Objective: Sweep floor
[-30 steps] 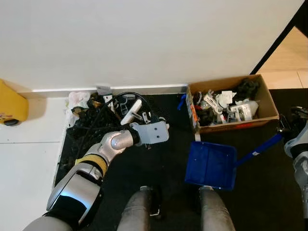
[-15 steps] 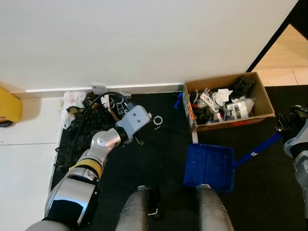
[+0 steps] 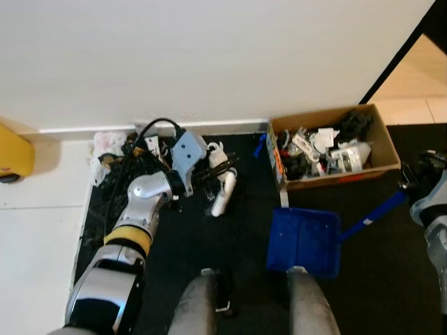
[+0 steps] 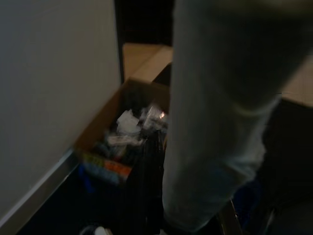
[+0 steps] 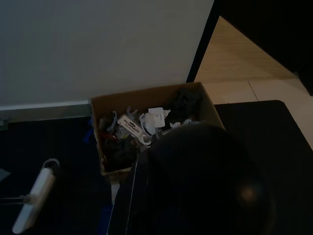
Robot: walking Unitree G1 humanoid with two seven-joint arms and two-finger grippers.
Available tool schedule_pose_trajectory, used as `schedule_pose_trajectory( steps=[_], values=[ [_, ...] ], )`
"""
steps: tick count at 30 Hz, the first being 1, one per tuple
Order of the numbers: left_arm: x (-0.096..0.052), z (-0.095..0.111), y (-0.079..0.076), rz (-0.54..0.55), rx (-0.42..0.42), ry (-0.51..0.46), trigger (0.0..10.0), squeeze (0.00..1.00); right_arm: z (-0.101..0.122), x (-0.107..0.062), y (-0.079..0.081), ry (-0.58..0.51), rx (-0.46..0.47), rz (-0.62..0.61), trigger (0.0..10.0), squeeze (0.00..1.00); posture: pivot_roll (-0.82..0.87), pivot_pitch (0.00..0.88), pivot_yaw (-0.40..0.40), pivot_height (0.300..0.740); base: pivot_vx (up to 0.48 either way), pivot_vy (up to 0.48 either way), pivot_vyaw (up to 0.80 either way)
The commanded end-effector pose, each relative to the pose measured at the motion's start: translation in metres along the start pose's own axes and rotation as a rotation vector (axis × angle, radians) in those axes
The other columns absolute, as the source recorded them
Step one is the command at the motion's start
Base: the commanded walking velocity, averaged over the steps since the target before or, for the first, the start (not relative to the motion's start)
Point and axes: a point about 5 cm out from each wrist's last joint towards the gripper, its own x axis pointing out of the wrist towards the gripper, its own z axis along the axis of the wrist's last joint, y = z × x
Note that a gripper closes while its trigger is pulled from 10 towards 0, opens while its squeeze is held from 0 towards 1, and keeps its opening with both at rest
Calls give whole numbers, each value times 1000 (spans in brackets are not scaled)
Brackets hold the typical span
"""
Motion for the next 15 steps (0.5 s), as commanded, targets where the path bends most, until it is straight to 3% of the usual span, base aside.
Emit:
schedule_pose_trajectory(
  steps=[1,4,9,15],
  values=[
    [-2,7,-2,-43,2,-30,10000,0,-9,-2,0,30,9,-4,10000,0,-89,399,38,740,0,0,0],
    [-6,26,7,-52,122,-35,10000,0,-10,-1,1,33,13,0,10000,0,-82,398,38,740,0,0,0],
    [-12,31,18,-49,240,20,10000,0,-12,0,3,36,15,3,10000,0,-79,397,39,740,0,0,0],
    [-12,29,18,-55,271,52,10000,0,-13,-1,3,38,16,3,10000,0,-81,399,40,740,0,0,0]
  ],
)
